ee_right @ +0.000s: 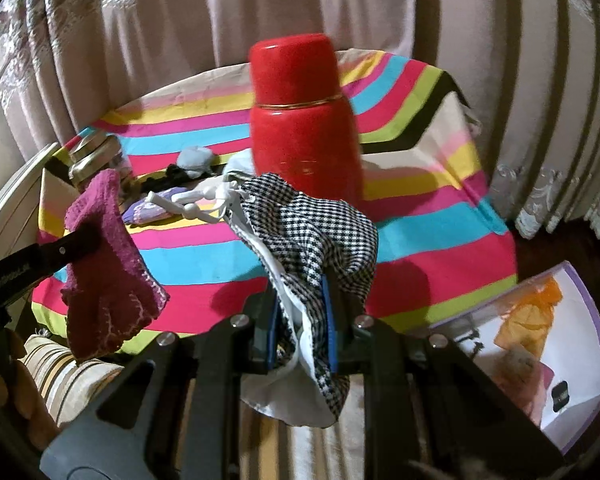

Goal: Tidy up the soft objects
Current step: 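Carry the pink glove and gingham bag over the box and open both tools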

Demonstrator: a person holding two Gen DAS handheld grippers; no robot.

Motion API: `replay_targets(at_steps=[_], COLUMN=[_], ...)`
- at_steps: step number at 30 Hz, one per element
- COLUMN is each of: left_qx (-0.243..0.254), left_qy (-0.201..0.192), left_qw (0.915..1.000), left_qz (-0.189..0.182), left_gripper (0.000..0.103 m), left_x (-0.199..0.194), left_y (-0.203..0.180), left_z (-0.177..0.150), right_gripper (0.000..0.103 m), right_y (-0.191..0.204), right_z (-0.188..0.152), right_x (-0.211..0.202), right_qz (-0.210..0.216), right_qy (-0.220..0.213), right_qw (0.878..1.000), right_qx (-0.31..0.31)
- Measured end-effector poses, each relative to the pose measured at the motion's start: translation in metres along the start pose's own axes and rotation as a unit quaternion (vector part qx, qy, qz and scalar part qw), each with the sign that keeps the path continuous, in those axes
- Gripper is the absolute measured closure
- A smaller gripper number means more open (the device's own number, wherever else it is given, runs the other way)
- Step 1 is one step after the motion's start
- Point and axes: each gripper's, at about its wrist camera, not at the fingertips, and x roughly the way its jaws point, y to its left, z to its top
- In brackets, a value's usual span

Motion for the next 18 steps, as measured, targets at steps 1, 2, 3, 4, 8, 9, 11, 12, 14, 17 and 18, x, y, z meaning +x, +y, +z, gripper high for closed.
replay_targets(at_steps=[1,2,3,4,8,9,11,12,14,17,18], left_qx=[0.003,0.007,0.011,0.016,0.032,0.037,0.049,0.053,0.064,0.084,0.089], left_qy=[0.002,0.003,0.005,0.007,0.014,0.015,0.018,0.019,0.024,0.035,0.038], left_qw=[1.0000,1.0000,0.9999,0.9998,0.9990,0.9986,0.9977,0.9972,0.9959,0.9929,0.9919], left_qz=[-0.003,-0.006,-0.010,-0.014,-0.029,-0.034,-0.044,-0.049,-0.059,-0.077,-0.082], left_gripper=[0.088,0.088,0.088,0.088,0.088,0.088,0.088,0.088,0.088,0.088,0.088], left_x=[0.000,0.000,0.000,0.000,0.001,0.001,0.001,0.001,0.001,0.003,0.004], left_y=[-0.004,-0.009,-0.014,-0.020,-0.041,-0.048,-0.062,-0.067,-0.080,-0.104,-0.110], left_z=[-0.001,-0.002,-0.003,-0.004,-0.006,-0.007,-0.009,-0.009,-0.012,-0.019,-0.022], right_gripper=[0.081,0.081,0.081,0.081,0.081,0.081,0.081,0.081,0.081,0.081,0.081], right_y=[-0.005,-0.009,-0.013,-0.018,-0.041,-0.047,-0.062,-0.070,-0.084,-0.107,-0.115], right_z=[-0.001,-0.001,-0.002,-0.002,-0.003,-0.003,-0.003,-0.003,-0.003,-0.005,-0.006], right_x=[-0.003,-0.006,-0.008,-0.011,-0.024,-0.027,-0.034,-0.038,-0.044,-0.056,-0.060], right_qz=[-0.002,-0.004,-0.007,-0.010,-0.024,-0.029,-0.040,-0.047,-0.060,-0.085,-0.093], right_qy=[-0.001,-0.003,-0.005,-0.007,-0.017,-0.019,-0.023,-0.025,-0.029,-0.035,-0.037], right_qw=[1.000,1.000,1.000,1.000,0.999,0.999,0.998,0.997,0.996,0.993,0.992], right_qx=[0.004,0.007,0.010,0.014,0.028,0.032,0.043,0.049,0.058,0.071,0.076])
